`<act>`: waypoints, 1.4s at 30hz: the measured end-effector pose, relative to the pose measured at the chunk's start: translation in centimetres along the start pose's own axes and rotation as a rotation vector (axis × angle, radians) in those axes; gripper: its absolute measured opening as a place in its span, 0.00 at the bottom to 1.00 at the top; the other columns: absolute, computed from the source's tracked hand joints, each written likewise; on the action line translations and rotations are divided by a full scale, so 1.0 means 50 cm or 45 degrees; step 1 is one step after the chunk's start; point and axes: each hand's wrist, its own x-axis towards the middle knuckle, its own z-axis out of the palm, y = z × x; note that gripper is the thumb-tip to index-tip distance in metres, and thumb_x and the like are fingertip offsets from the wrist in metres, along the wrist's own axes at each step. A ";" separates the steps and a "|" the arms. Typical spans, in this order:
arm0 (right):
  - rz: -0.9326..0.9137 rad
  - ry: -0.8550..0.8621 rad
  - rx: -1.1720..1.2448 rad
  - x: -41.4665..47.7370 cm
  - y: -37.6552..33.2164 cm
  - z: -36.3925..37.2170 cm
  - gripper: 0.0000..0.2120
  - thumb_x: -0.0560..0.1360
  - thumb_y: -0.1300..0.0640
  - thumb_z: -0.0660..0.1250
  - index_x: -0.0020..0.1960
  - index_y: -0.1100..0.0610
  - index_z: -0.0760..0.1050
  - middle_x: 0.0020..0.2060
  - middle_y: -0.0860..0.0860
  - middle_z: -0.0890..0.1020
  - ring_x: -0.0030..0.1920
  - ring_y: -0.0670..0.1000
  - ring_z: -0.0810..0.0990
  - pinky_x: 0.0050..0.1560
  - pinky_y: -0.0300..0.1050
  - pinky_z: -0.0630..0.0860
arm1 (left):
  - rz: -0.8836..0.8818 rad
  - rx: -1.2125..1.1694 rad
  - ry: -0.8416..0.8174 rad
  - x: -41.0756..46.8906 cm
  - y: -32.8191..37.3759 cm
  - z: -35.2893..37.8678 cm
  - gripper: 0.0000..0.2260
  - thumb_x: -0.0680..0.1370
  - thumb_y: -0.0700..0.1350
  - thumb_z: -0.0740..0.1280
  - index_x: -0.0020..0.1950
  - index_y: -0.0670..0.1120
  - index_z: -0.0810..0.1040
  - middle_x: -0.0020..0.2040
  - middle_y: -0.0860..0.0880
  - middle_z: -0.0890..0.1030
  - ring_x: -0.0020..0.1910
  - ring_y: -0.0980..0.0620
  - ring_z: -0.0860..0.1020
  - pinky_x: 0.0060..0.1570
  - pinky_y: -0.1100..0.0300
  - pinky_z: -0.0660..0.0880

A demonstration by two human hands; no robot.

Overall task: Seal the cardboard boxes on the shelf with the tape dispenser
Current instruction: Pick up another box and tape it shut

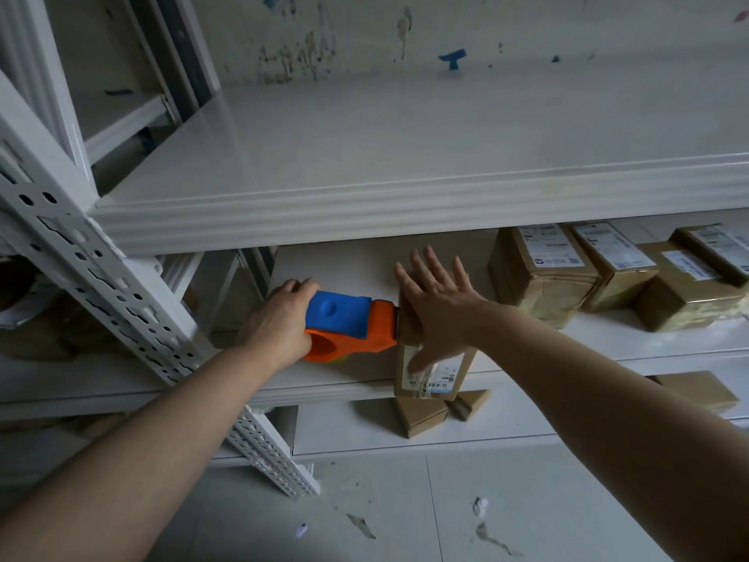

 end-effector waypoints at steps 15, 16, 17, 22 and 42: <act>0.100 0.047 0.941 -0.005 0.093 0.164 0.70 0.57 0.50 0.83 0.76 0.49 0.30 0.77 0.48 0.40 0.77 0.56 0.50 0.75 0.55 0.58 | 0.189 0.291 0.031 0.004 0.156 -0.027 0.29 0.69 0.41 0.71 0.67 0.54 0.64 0.61 0.51 0.71 0.61 0.47 0.72 0.48 0.50 0.76; 0.119 0.021 0.899 -0.008 0.103 0.178 0.70 0.57 0.47 0.83 0.76 0.49 0.30 0.77 0.47 0.39 0.78 0.56 0.45 0.76 0.58 0.52 | 0.209 0.283 0.015 0.007 0.173 -0.017 0.30 0.70 0.41 0.71 0.68 0.54 0.63 0.62 0.51 0.70 0.61 0.47 0.71 0.48 0.51 0.76; 0.134 0.017 0.842 -0.011 0.110 0.186 0.71 0.56 0.44 0.82 0.76 0.49 0.30 0.77 0.47 0.39 0.77 0.54 0.40 0.76 0.59 0.46 | 0.235 0.258 0.002 0.010 0.188 -0.010 0.31 0.70 0.41 0.71 0.69 0.54 0.63 0.62 0.51 0.70 0.62 0.47 0.70 0.49 0.51 0.75; -0.005 0.139 0.768 -0.004 0.110 0.191 0.71 0.55 0.39 0.81 0.76 0.48 0.30 0.78 0.47 0.43 0.77 0.49 0.37 0.76 0.59 0.39 | 0.306 0.174 -0.077 0.031 0.209 -0.006 0.36 0.69 0.38 0.71 0.72 0.56 0.60 0.64 0.52 0.68 0.62 0.48 0.70 0.52 0.51 0.74; 0.094 0.116 0.670 0.005 0.110 0.192 0.65 0.58 0.42 0.80 0.76 0.47 0.34 0.76 0.49 0.51 0.76 0.55 0.51 0.75 0.63 0.45 | -0.098 0.050 -0.005 0.008 -0.133 -0.021 0.29 0.69 0.36 0.68 0.68 0.51 0.69 0.60 0.46 0.75 0.56 0.42 0.76 0.44 0.52 0.71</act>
